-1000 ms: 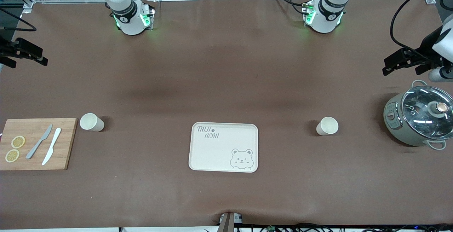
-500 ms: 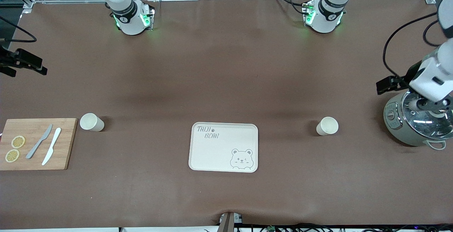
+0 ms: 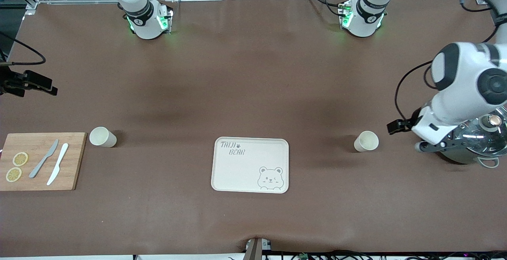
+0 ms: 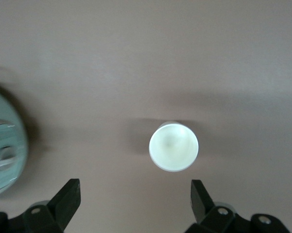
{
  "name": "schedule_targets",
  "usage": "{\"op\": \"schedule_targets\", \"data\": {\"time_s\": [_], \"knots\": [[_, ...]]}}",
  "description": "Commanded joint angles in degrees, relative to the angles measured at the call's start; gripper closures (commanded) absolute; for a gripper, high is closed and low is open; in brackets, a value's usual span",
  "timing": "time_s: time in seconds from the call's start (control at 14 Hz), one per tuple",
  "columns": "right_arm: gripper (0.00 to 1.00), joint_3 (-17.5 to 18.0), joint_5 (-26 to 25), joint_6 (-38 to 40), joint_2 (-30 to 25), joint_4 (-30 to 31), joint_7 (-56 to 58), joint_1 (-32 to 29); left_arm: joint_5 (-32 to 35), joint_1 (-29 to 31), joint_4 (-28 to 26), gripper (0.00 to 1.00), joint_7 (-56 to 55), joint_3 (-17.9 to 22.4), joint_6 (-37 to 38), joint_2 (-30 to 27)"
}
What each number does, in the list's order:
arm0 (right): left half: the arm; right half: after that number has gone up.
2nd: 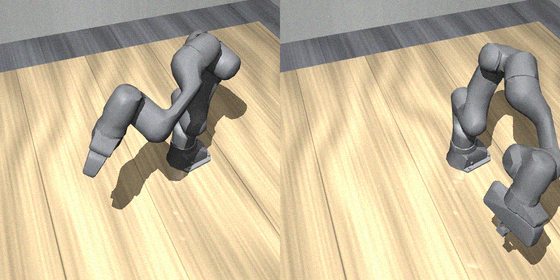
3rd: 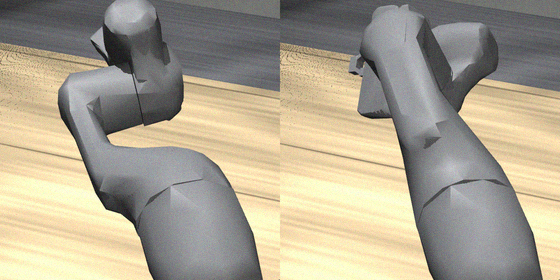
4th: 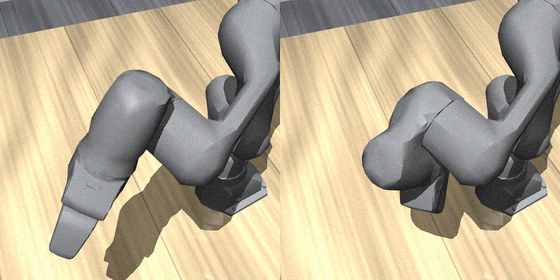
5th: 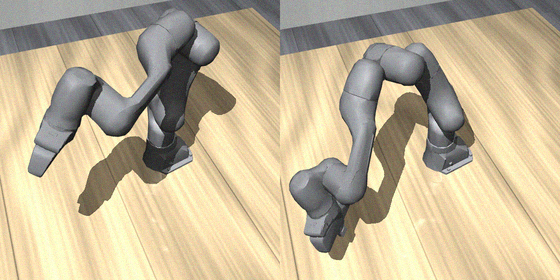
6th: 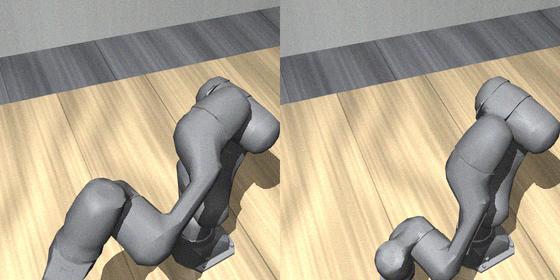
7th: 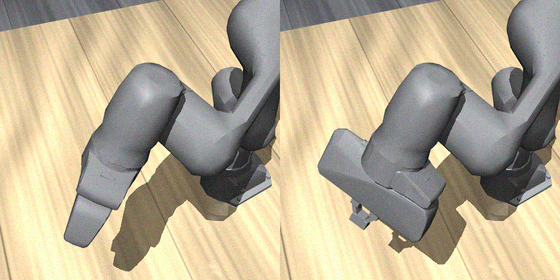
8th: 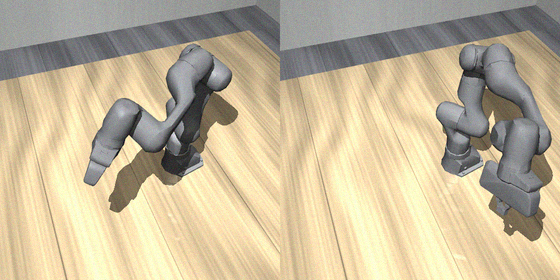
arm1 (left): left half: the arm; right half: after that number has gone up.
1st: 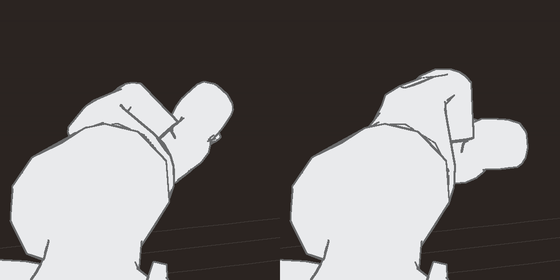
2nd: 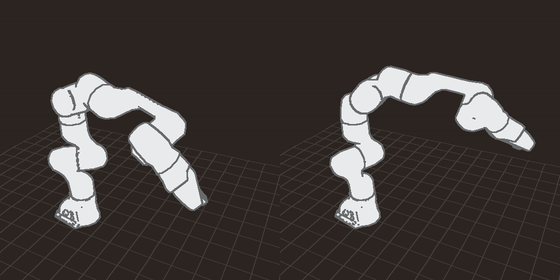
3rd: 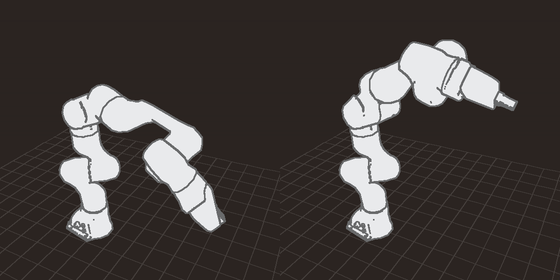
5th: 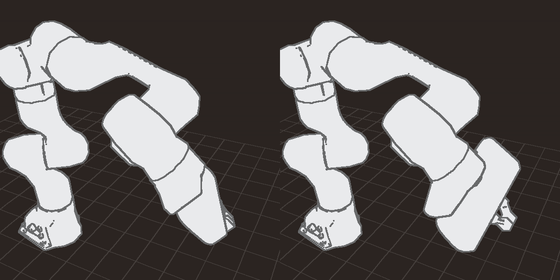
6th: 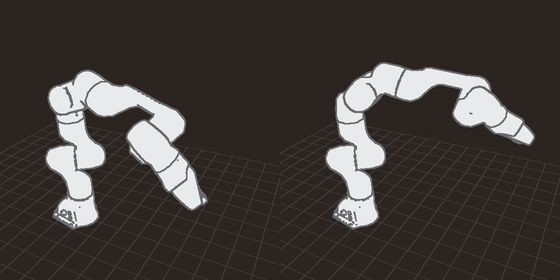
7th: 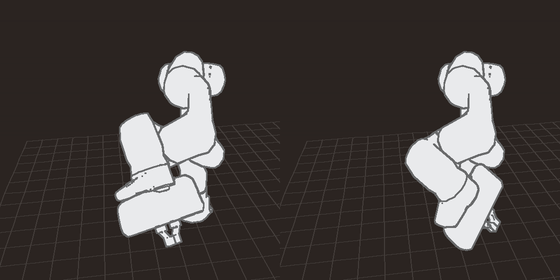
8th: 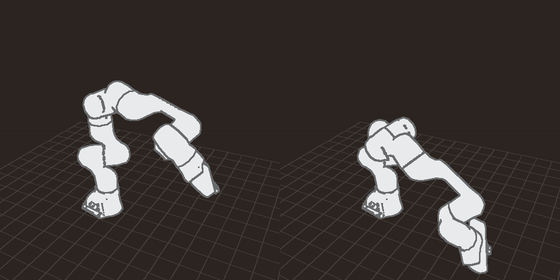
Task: Place white IKEA cup upright on tray with both arms
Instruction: 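Reach the left gripper to one cup while the right gripper reaches the other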
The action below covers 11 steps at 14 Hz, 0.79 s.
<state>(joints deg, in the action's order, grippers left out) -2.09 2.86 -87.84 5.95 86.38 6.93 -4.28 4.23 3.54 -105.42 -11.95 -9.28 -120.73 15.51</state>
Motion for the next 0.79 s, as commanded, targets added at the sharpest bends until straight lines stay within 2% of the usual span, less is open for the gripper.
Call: {"op": "schedule_targets", "data": {"time_s": [0.0,0.07,0.29,0.5,0.71], "knots": [[0.00,0.7,0.7,-0.1,2.0,-0.6,-0.5,-0.9,-1.2,0.1,-9.5,0.00,-2.9,-0.3,-10.9,-0.8],[0.00,0.7,0.7,-0.1,2.1,-0.5,-0.5,-0.6,-1.2,0.1,-10.7,0.00,-3.2,-0.3,-13.4,0.4],[0.00,0.7,0.7,-0.8,4.7,-0.7,-0.5,-1.6,-1.3,0.1,-11.0,0.15,-3.4,-0.3,-17.2,4.3],[0.00,0.7,0.8,-4.1,8.9,-0.5,-0.4,-3.3,-1.3,0.3,-10.6,0.20,-3.4,-0.4,-20.7,7.8],[0.00,0.7,1.4,-6.4,15.0,-0.4,-0.4,-4.9,-1.3,0.5,-10.3,0.44,-3.4,-0.3,-21.0,8.8]]}}
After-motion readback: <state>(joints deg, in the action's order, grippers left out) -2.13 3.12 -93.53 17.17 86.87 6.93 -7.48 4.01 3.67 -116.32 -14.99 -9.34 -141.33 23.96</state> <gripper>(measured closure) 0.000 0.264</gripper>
